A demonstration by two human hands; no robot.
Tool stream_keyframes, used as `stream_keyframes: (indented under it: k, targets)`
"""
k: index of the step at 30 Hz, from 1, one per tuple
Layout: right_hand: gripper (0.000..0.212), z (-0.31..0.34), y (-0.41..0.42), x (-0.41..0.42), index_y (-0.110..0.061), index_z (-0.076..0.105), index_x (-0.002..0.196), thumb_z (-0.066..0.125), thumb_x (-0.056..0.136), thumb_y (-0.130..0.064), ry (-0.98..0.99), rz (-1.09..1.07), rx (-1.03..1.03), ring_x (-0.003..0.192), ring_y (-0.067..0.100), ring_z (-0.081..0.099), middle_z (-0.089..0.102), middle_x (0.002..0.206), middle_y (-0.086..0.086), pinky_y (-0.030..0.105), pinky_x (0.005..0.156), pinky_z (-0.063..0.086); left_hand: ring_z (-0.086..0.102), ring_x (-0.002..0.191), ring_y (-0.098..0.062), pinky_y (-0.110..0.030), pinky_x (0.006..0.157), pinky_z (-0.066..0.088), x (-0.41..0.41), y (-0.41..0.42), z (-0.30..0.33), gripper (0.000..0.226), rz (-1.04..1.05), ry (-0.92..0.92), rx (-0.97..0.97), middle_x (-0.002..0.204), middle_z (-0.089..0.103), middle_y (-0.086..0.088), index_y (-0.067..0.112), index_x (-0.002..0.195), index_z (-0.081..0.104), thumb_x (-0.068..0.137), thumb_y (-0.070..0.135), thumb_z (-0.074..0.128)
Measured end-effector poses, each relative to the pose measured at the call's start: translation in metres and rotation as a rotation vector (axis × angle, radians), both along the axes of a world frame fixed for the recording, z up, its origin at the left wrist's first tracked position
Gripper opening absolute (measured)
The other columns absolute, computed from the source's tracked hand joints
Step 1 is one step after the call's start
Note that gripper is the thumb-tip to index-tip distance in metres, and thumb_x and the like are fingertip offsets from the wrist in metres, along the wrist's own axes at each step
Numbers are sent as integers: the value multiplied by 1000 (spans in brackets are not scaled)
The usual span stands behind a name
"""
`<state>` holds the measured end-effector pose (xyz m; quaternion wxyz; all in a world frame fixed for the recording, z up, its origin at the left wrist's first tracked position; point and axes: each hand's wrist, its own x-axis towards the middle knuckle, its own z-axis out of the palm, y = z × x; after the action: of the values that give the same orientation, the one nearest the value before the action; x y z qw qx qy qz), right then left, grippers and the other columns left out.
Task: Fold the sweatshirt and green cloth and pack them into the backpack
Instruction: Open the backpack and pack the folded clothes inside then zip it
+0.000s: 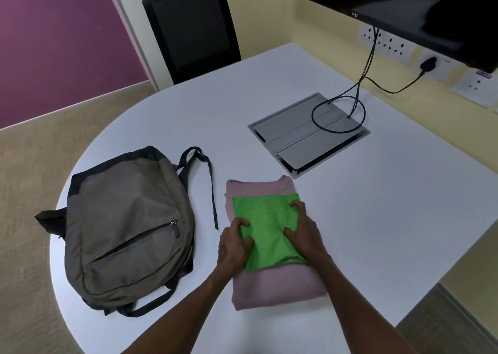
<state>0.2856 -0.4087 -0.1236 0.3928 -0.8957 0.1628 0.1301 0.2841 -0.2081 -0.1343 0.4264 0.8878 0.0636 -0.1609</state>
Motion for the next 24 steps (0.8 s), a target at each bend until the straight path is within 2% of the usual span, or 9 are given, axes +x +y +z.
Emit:
stream_keyframes:
  k: [5,7,9,12,15,18,20,22,24]
  targets:
    - [31,18,14,0,-37,51,123,43,98,-20,-62,187,-321,97,32,57,43,101,5,38,83,48,58,97,-27,-31,79,44,1,-11,5,38,-24,-26,51,101,60,-8,26,120,59,83,20,67]
    - [37,17,15,-1,-34,64,112,36,98,-14,-62,208,-345,98,32,55,41,102,6,38,85,49,58,103,-27,-34,87,47,2,-18,8,42,-23,-35,77,107,63,-9,24,124,61,82,19,68]
    - [40,16,14,-3,-35,70,106,38,98,-14,-11,207,-323,103,31,54,43,108,8,41,90,48,59,107,-28,-36,92,48,1,-21,9,46,-29,-47,100,113,65,-9,23,126,61,81,17,68]
    - [29,17,16,-8,-35,72,111,47,96,-38,107,219,-277,113,31,50,43,116,8,47,100,44,60,105,-30,-38,90,50,-3,-24,14,54,-55,-40,98,114,66,-11,25,132,55,80,20,67]
    - [41,18,17,-13,-37,74,106,53,85,-64,167,140,-208,114,30,51,44,120,7,44,102,43,62,100,-32,-34,79,48,-2,-29,23,67,-85,-21,47,111,65,-11,24,142,34,83,31,65]
    - [63,20,16,-11,-35,75,99,45,74,-85,217,105,-169,114,31,51,45,120,9,45,100,44,66,103,-32,-42,85,55,7,-29,29,78,7,88,-121,121,65,-12,20,146,23,80,40,60]
    - [78,23,17,-9,-31,75,95,41,65,-94,248,127,-175,116,32,48,44,121,10,46,101,41,67,99,-33,-48,83,58,14,-24,31,69,119,238,-312,119,65,-16,26,146,23,85,30,55]
    - [93,25,21,-5,-23,72,95,42,52,-100,267,160,-217,117,32,45,43,120,9,48,100,38,66,88,-31,-40,70,58,19,-19,39,55,178,386,-463,112,63,-14,26,144,25,94,24,47]
    - [109,28,29,-3,-16,67,105,43,43,-104,287,208,-280,118,32,43,43,123,10,51,101,35,64,86,-28,-38,69,53,24,-16,46,44,146,451,-449,112,62,-14,13,139,33,100,31,43]
